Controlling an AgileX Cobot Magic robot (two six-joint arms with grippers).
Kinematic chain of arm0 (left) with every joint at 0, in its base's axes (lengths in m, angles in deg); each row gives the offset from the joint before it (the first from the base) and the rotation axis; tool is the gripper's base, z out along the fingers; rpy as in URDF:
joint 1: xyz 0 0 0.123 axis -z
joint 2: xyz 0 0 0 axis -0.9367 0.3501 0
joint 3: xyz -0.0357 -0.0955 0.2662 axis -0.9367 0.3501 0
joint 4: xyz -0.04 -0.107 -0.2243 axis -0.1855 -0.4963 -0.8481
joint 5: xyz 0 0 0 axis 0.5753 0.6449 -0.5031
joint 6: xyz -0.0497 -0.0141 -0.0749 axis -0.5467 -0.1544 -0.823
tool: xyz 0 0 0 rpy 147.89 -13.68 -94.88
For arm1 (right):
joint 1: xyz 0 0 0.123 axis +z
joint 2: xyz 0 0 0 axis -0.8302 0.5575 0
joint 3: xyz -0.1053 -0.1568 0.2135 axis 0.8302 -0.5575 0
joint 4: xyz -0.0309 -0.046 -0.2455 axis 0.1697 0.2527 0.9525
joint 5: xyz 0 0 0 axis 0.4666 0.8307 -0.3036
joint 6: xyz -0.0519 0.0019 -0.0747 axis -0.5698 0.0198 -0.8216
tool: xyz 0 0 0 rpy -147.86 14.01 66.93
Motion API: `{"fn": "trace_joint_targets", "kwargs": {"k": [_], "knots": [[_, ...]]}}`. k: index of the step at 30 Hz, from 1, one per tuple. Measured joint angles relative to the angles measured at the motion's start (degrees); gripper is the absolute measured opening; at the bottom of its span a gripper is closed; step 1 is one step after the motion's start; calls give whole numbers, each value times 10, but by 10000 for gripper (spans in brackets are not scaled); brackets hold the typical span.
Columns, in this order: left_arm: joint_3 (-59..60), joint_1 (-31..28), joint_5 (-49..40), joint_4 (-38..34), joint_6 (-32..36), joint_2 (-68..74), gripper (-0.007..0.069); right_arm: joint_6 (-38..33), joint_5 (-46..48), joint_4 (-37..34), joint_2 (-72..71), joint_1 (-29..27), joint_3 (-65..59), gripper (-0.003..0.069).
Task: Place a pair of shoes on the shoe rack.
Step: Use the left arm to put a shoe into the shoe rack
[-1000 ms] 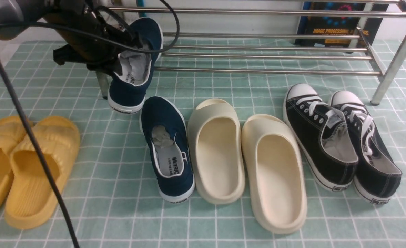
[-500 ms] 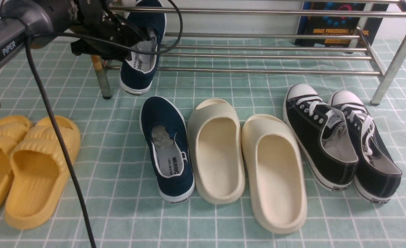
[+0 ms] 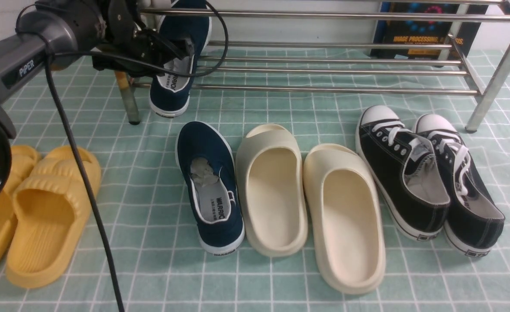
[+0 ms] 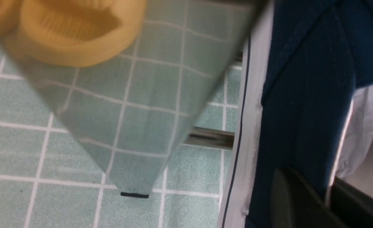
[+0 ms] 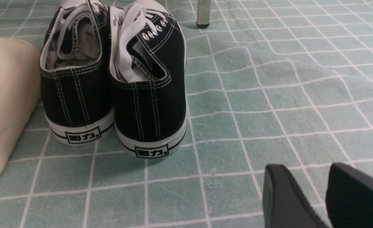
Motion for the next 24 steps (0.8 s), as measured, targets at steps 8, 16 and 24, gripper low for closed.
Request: {"fn": "trace_joint_targets", "kwargs": {"k": [8, 16, 24], "knots": [[0, 0, 15, -4, -5, -7, 247, 0, 0, 0, 0, 0, 0, 246], [0, 0, -35, -4, -4, -71, 321, 0, 0, 0, 0, 0, 0, 246], [17, 21, -184, -10, 20, -125, 65, 0, 0, 0, 0, 0, 0, 246]]}}
